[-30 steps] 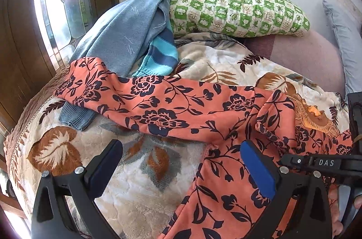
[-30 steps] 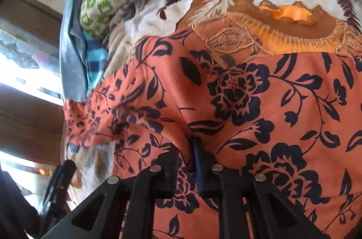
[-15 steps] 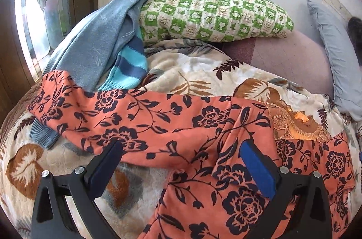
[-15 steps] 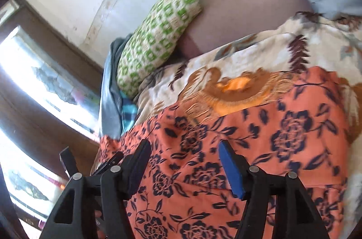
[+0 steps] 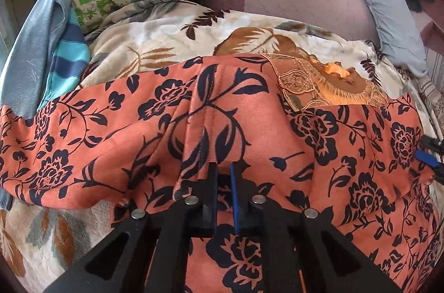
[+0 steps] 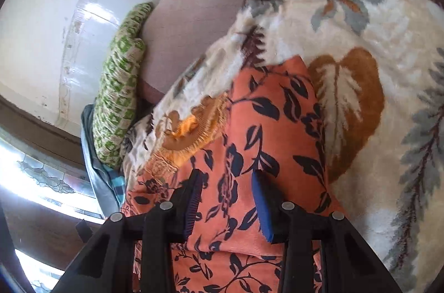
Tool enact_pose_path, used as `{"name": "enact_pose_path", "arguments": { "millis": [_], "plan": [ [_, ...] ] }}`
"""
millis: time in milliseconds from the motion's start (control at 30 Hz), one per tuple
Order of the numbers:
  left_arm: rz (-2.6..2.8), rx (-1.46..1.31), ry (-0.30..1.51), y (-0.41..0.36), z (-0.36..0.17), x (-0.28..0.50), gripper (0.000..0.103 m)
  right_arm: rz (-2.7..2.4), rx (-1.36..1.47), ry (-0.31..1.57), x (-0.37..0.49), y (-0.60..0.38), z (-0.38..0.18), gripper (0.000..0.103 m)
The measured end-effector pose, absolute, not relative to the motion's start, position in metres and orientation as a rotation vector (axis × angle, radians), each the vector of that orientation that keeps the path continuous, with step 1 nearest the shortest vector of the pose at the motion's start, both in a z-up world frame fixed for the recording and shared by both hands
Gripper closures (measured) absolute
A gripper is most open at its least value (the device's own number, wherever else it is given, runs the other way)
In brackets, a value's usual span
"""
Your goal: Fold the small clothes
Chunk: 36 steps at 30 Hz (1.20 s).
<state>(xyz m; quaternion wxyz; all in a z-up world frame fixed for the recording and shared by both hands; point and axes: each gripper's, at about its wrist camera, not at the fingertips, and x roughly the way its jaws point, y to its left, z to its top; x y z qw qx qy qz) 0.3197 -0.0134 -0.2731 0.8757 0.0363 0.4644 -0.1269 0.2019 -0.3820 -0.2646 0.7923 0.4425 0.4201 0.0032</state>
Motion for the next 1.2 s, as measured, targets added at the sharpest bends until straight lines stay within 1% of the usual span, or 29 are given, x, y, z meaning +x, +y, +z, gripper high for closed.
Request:
{"name": "enact_pose_path", "arguments": {
  "millis": [67, 100, 167, 300, 367, 400, 433, 500, 633, 767, 800, 833, 867, 900, 967, 1000, 1033, 1200],
  "plan": [
    [-0.284, 0.045, 0.957, -0.007, -0.266, 0.317, 0.097, 0.002, 0.954, 1.009, 0.208, -0.377, -0.284, 0.064],
    [-0.294, 0.012, 0.945, -0.001, -0.261, 0.316, 0.098, -0.006, 0.942, 0.997, 0.206, -0.376, -0.283, 0.065],
    [-0.3, -0.029, 0.918, 0.008, -0.251, 0.313, 0.098, 0.008, 0.938, 0.981, 0.206, -0.375, -0.276, 0.063],
    [-0.26, 0.006, 0.882, 0.02, -0.241, 0.31, 0.098, 0.028, 0.989, 0.903, 0.198, -0.378, -0.268, 0.063],
    [-0.251, -0.019, 0.917, 0.028, -0.245, 0.313, 0.094, 0.034, 0.987, 0.877, 0.196, -0.378, -0.264, 0.063],
    [-0.266, -0.052, 0.949, 0.034, -0.248, 0.316, 0.083, 0.037, 0.981, 0.883, 0.197, -0.376, -0.263, 0.063],
    [-0.279, -0.09, 0.978, 0.038, -0.252, 0.318, 0.06, 0.034, 0.976, 0.899, 0.198, -0.374, -0.265, 0.063],
    [-0.289, -0.167, 1.014, 0.044, -0.256, 0.317, 0.033, 0.009, 0.972, 0.933, 0.2, -0.372, -0.271, 0.063],
    [-0.355, -0.232, 1.028, 0.04, -0.258, 0.314, 0.033, -0.013, 0.98, 0.958, 0.203, -0.374, -0.28, 0.064],
    [-0.381, -0.231, 1.055, 0.027, -0.269, 0.316, 0.033, -0.017, 0.951, 0.963, 0.206, -0.371, -0.281, 0.064],
    [-0.37, -0.226, 1.042, 0.024, -0.27, 0.316, 0.038, -0.018, 0.946, 0.962, 0.206, -0.371, -0.282, 0.064],
    [-0.358, -0.218, 1.025, 0.023, -0.272, 0.317, 0.048, -0.019, 0.942, 0.962, 0.207, -0.37, -0.282, 0.064],
    [-0.348, -0.212, 1.023, 0.023, -0.274, 0.319, 0.054, -0.02, 0.937, 0.961, 0.208, -0.37, -0.282, 0.064],
    [-0.34, -0.214, 1.034, 0.023, -0.277, 0.323, 0.063, -0.02, 0.932, 0.961, 0.208, -0.37, -0.282, 0.063],
    [-0.333, -0.243, 1.021, 0.028, -0.279, 0.325, 0.076, -0.02, 0.921, 0.962, 0.21, -0.369, -0.282, 0.063],
    [-0.332, -0.256, 1.013, 0.03, -0.28, 0.326, 0.09, -0.018, 0.917, 0.963, 0.21, -0.369, -0.282, 0.063],
    [-0.34, -0.268, 1.011, 0.031, -0.28, 0.327, 0.096, -0.018, 0.915, 0.964, 0.211, -0.369, -0.282, 0.063],
    [-0.418, -0.254, 0.979, 0.021, -0.272, 0.32, 0.097, -0.014, 0.915, 0.967, 0.213, -0.369, -0.283, 0.063]
  ]
}}
